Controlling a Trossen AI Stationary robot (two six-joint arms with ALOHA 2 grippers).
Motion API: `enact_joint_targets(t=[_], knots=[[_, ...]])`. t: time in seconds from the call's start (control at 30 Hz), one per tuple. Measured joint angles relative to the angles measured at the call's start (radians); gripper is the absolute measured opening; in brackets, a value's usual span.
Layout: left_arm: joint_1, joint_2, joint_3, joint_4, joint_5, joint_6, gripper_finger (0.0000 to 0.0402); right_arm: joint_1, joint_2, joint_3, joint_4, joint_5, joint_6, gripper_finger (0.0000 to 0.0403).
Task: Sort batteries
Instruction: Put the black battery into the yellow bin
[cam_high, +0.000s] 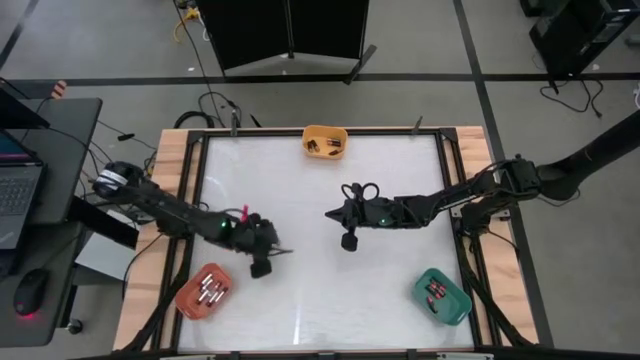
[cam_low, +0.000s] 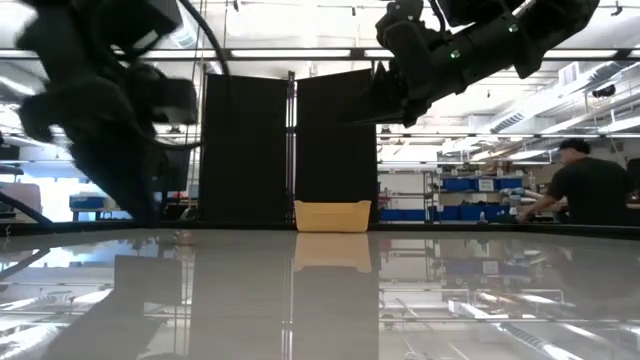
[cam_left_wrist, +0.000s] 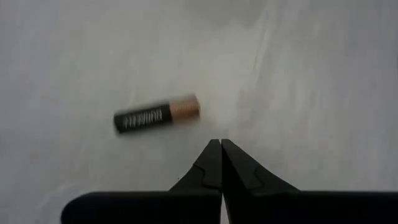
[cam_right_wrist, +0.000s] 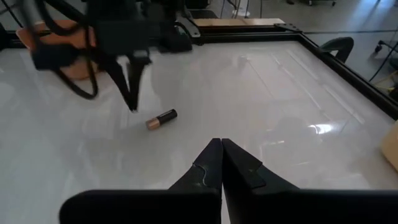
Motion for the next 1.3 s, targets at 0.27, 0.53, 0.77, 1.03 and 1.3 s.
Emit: enact_joint_targets(t=[0.27,0.53,0.77,1.03,1.3], knots=[[0.095,0.004,-0.123,0.296,0.042,0.029,0.0002,0.000,0.000,0.000,0.000,0.003,0.020,0.0011],[0.113,0.006,-0.122,0.398,-0.023,0.169,0.0002,0.000,0.000,0.000,-0.001,0.002,0.068,0.0016],[0.151,0.000,0.026,0.090,0.003,0.436,0.0026,0.001,0.000,0.000,-0.001,0.002,0.072,0.0031],[0.287,0.032,0.166,-0.023,0.113,0.790,0.0092,0.001,0.001,0.000,-0.002,-0.001,0.070,0.0027],[0.433,0.170,0.252,-0.037,0.337,0.940,0.0154,0.001,0.002,0.000,-0.042,-0.002,0.064,0.0028]])
